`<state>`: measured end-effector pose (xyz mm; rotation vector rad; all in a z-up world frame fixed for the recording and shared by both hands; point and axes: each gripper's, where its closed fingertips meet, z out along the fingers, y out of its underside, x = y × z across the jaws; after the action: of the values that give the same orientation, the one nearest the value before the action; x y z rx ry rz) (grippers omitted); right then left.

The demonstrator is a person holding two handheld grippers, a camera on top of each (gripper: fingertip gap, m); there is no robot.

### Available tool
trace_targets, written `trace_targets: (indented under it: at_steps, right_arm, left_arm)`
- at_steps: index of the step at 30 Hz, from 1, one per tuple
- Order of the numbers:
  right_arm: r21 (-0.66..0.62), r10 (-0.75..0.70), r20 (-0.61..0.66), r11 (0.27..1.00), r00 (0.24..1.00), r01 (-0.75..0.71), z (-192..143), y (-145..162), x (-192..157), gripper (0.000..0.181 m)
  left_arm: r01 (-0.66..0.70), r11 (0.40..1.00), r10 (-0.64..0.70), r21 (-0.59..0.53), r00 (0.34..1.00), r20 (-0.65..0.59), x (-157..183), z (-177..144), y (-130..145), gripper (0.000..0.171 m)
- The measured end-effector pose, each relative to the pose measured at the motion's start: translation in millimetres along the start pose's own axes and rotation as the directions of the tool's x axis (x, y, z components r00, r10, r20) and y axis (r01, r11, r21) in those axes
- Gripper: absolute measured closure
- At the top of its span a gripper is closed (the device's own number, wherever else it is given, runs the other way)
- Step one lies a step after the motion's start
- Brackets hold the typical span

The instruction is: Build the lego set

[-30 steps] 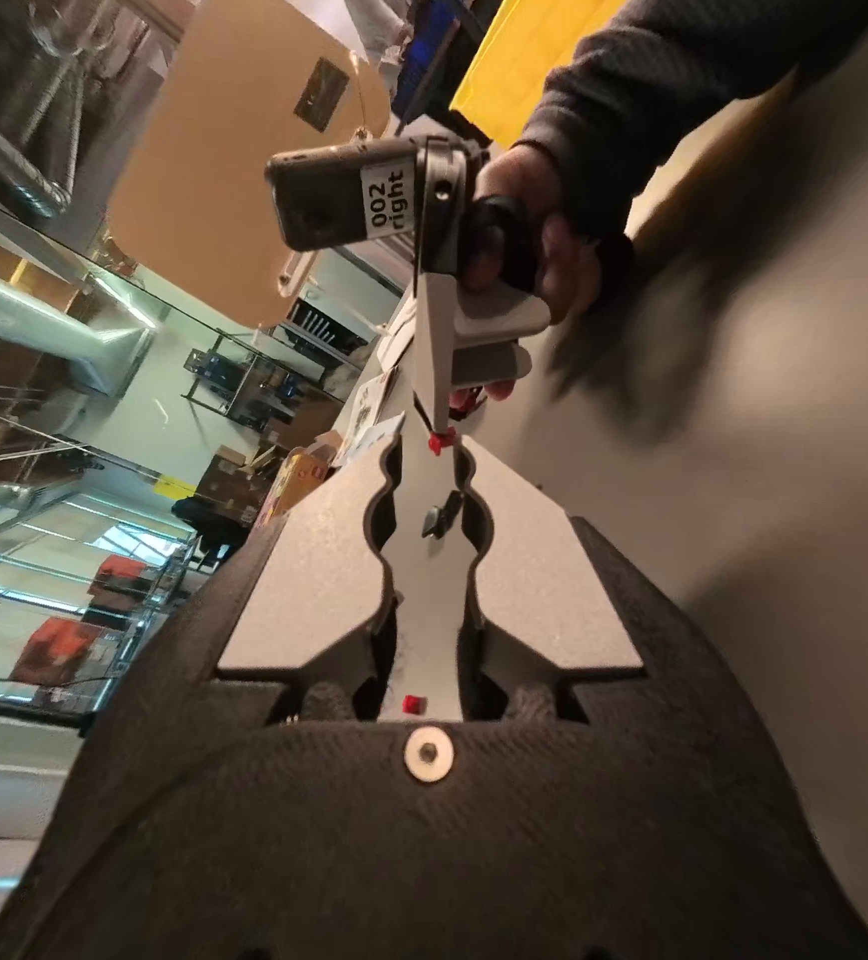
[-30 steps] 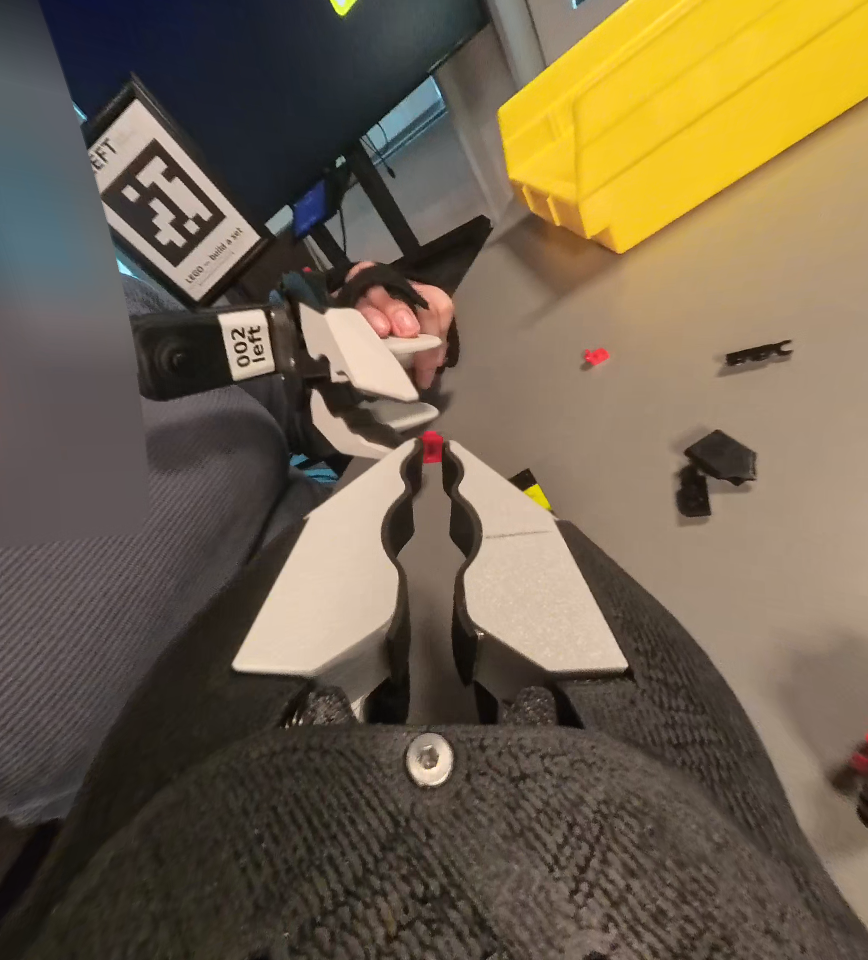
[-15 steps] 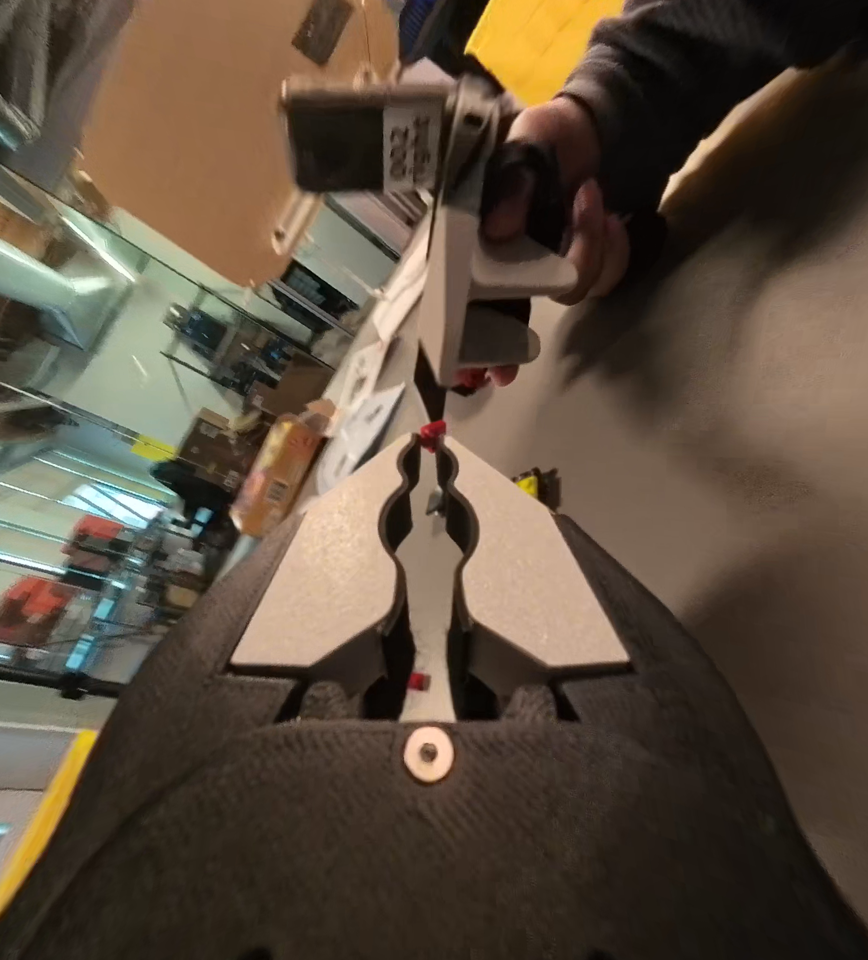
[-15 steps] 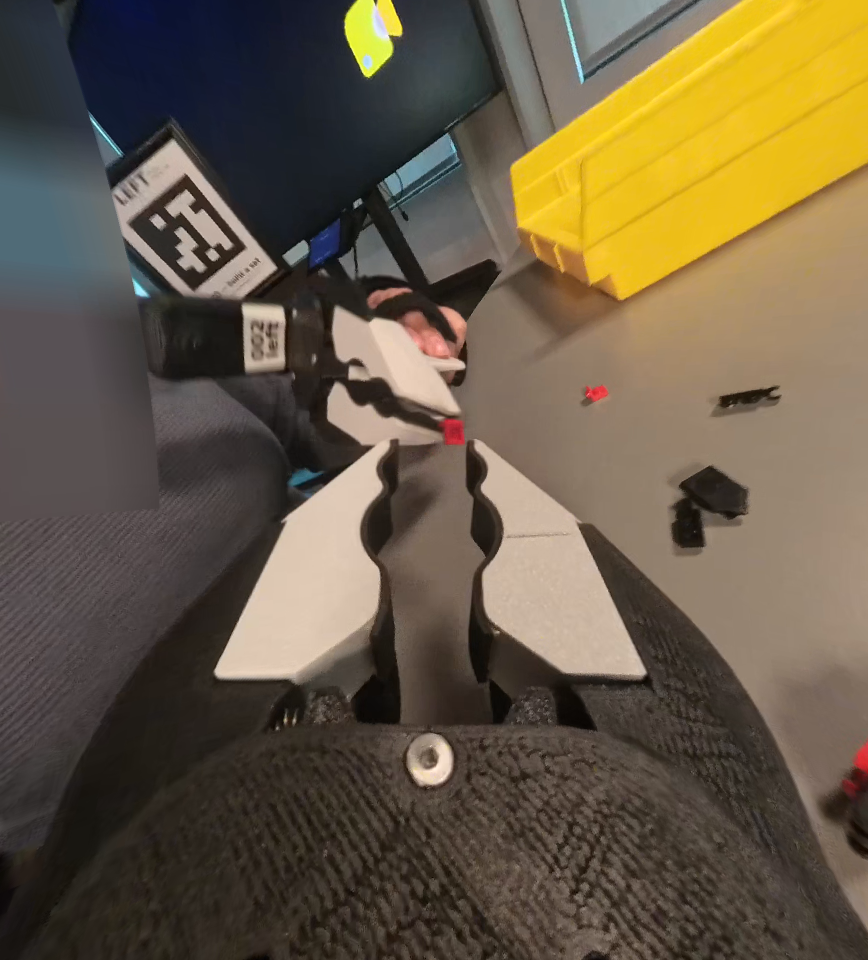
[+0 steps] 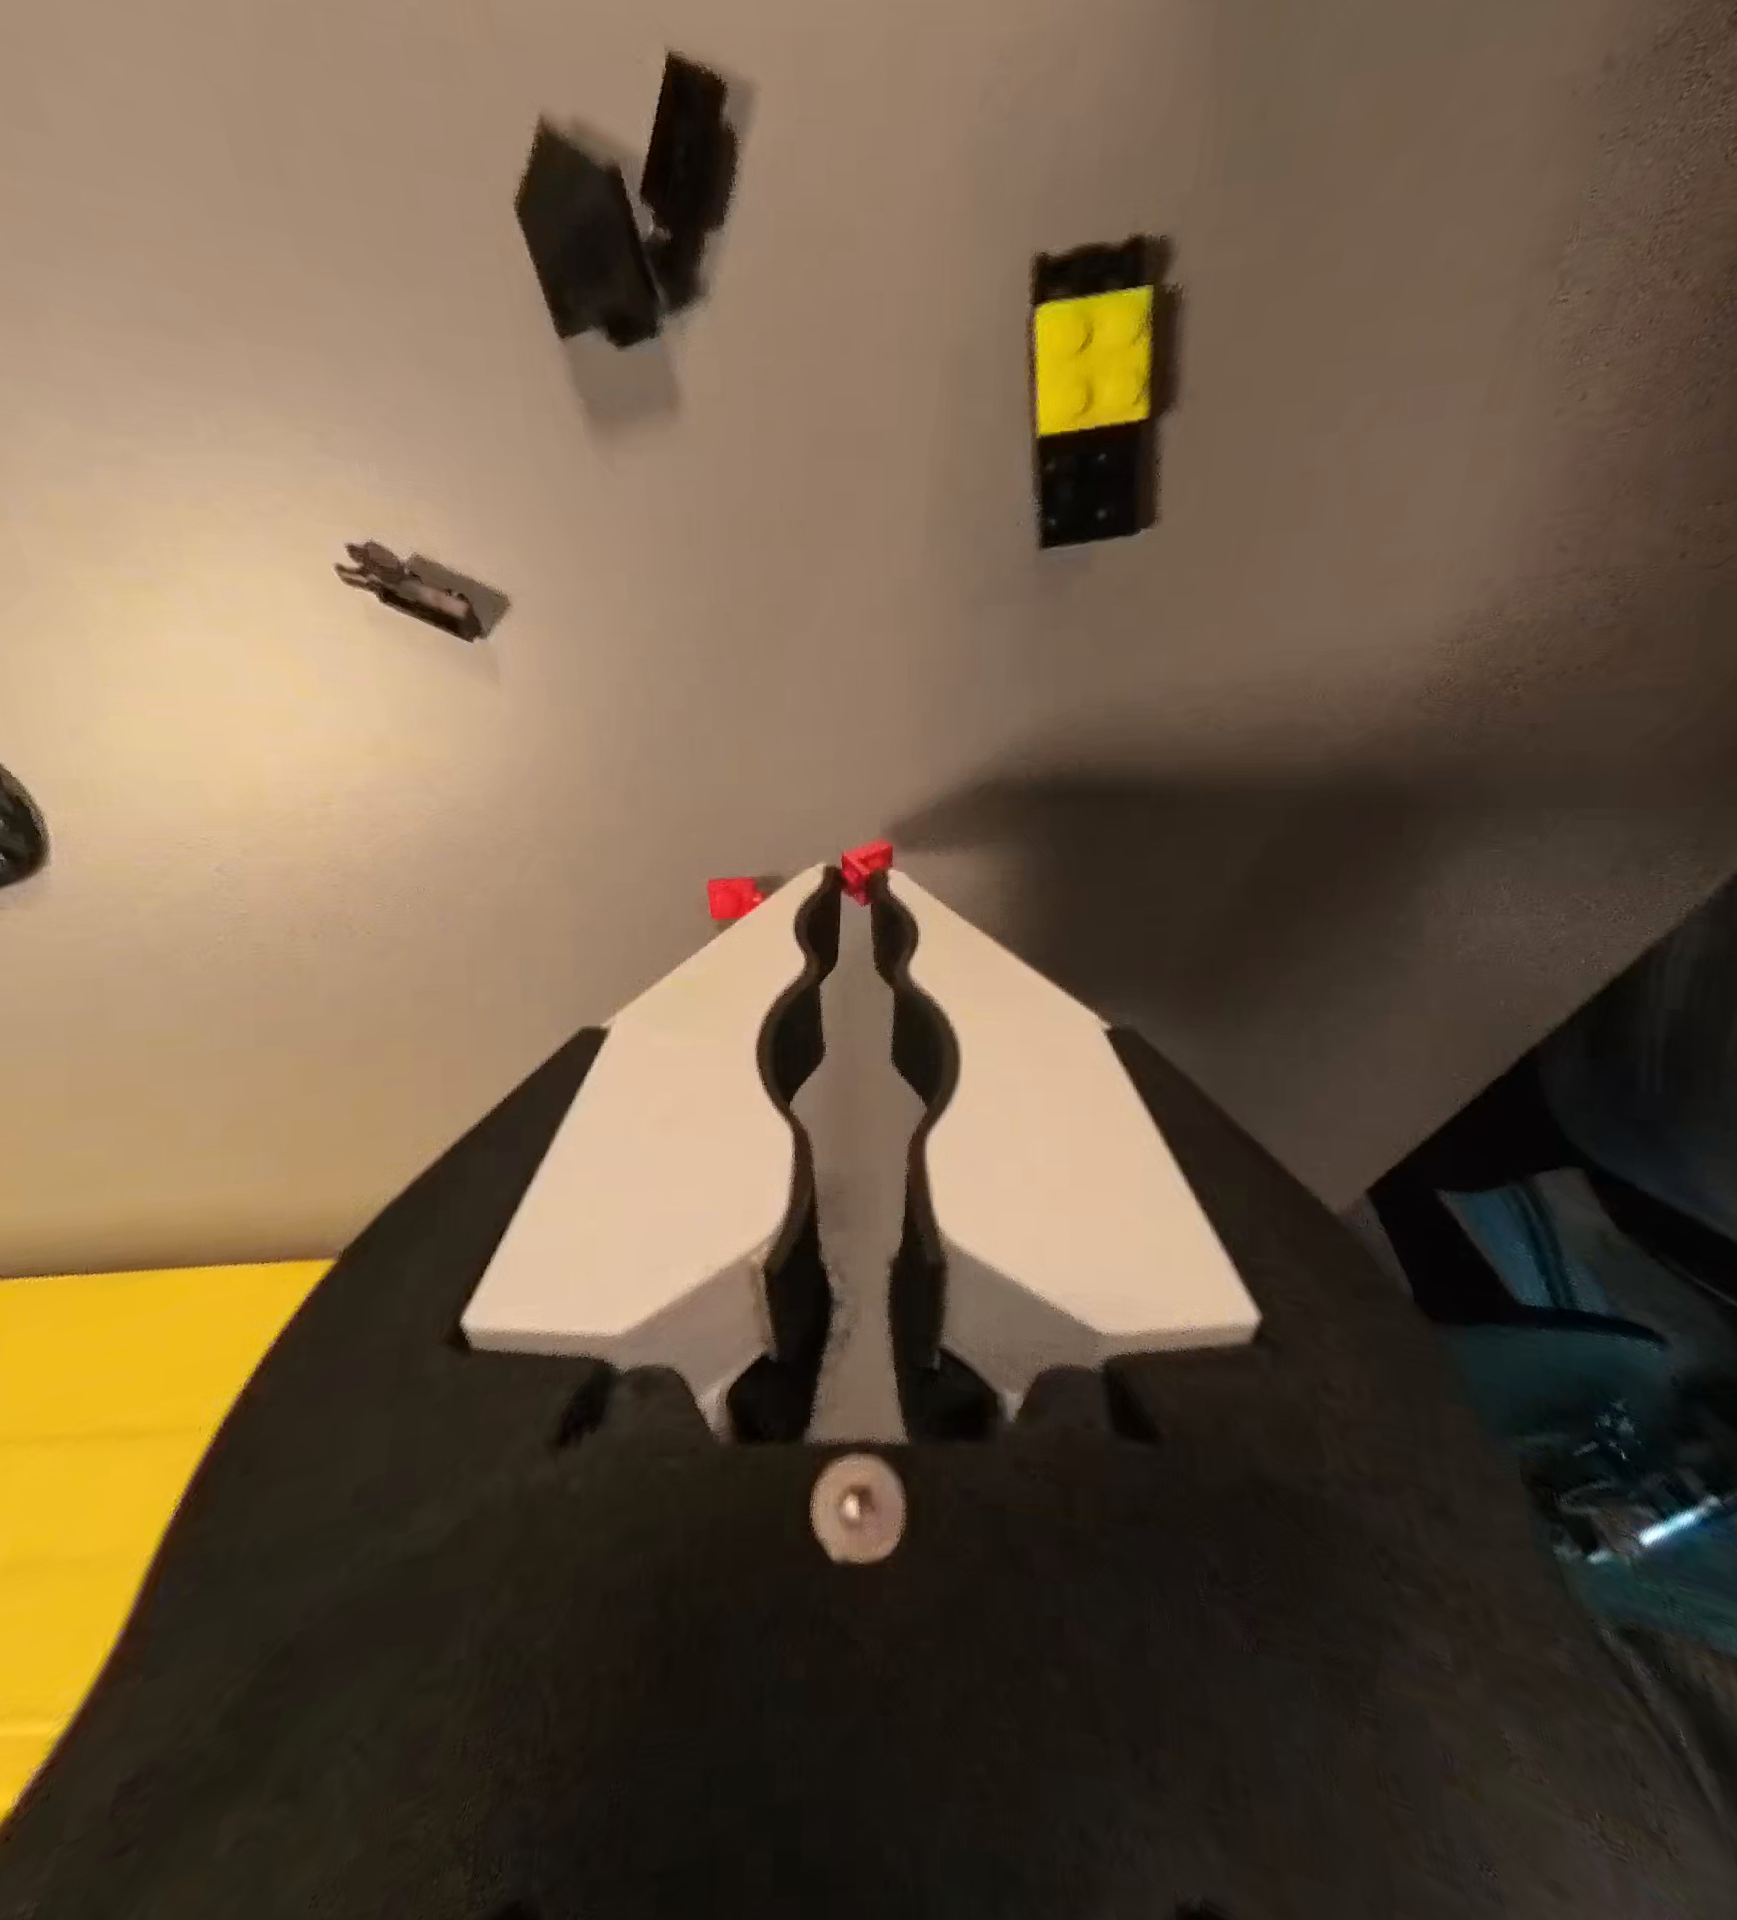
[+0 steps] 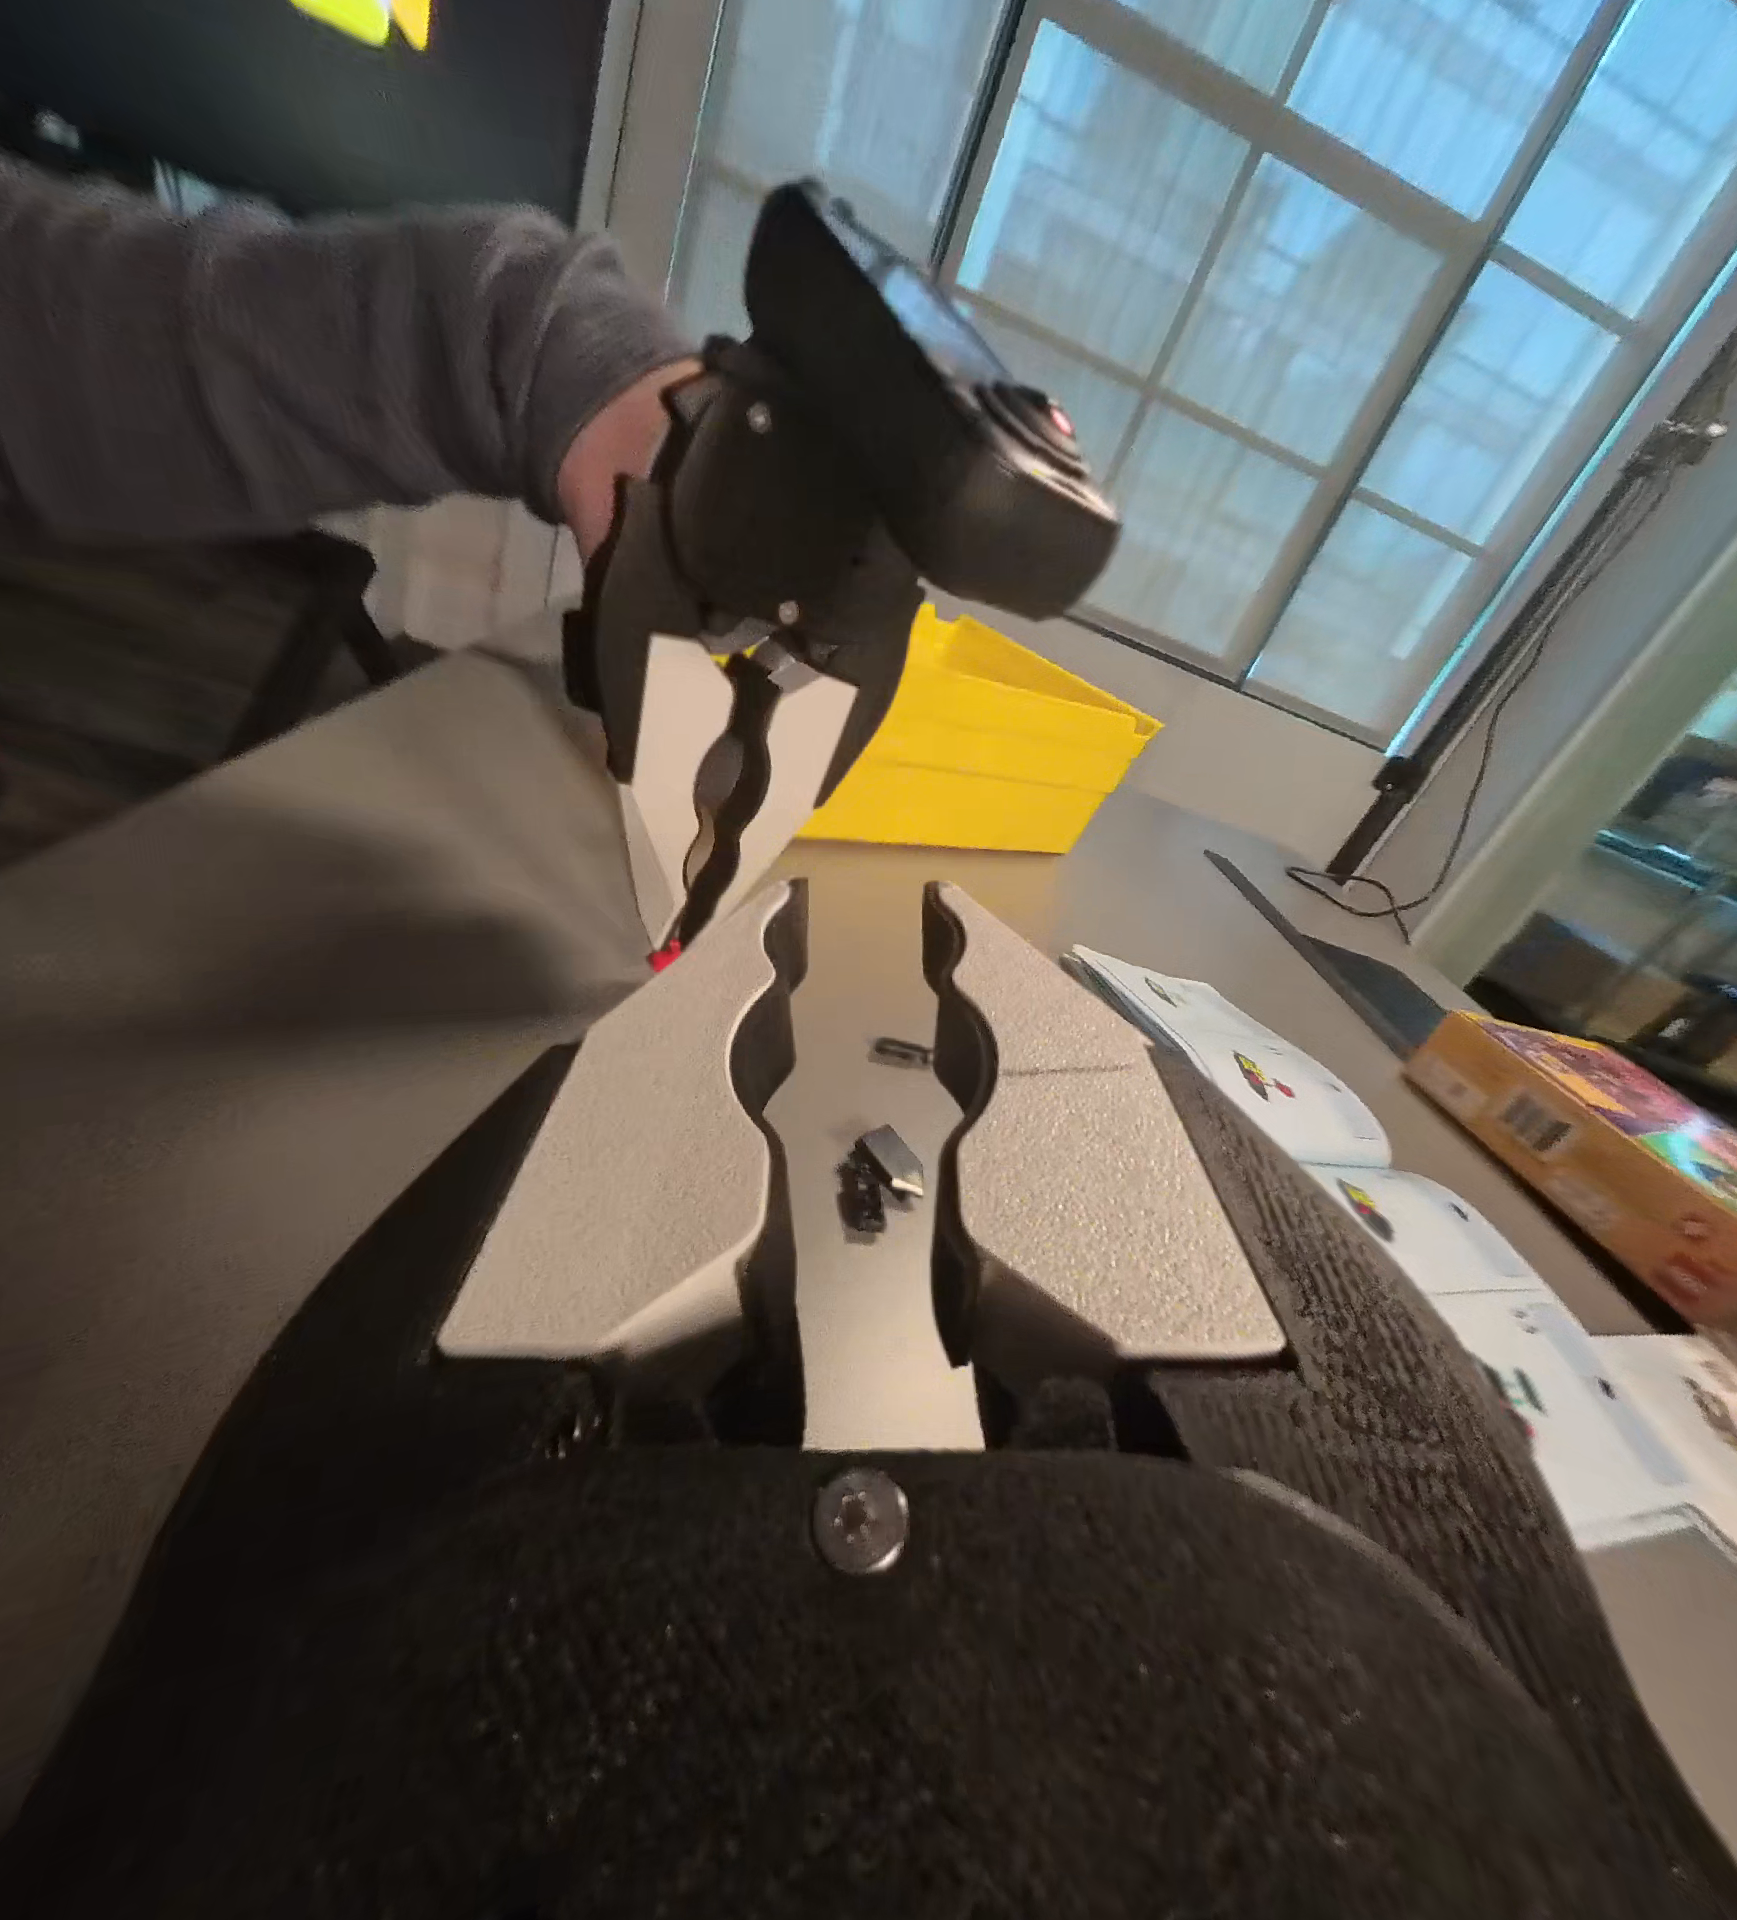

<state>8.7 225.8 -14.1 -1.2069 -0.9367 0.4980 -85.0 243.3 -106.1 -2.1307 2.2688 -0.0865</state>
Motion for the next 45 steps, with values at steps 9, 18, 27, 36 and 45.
trace_targets:
  at_steps: [9,18,27,36,45]
  right_arm:
    - [-0.156,0.049,0.177,0.988,0.983,-0.021,3.8,21.7,-14.5,0.161]
    - [-0.427,0.231,0.38,0.903,0.896,-0.052,2.7,55.6,-47.0,0.143]
    - [-0.578,0.237,0.433,0.814,0.87,0.066,2.0,84.4,-63.2,0.156]
    - [-0.576,0.225,0.429,0.814,0.875,0.074,8.5,83.8,-66.1,0.166]
    - [-0.569,0.222,0.45,0.818,0.865,0.087,15.4,82.5,-71.9,0.166]
  left_arm:
    - [0.048,0.999,-0.048,-0.004,0.999,-0.025,-4.7,9.6,0.0,0.159]
    - [0.13,0.975,-0.129,0.178,0.991,-0.016,-8.8,-5.3,11.4,0.151]
    - [0.185,0.831,-0.227,0.524,0.974,0.015,26.2,-15.0,12.6,0.133]
    - [0.217,0.643,-0.345,0.734,0.938,0.025,29.2,-6.3,7.5,0.13]
    - [0.268,0.655,-0.395,0.706,0.919,0.017,-10.5,-4.6,-1.9,0.162]
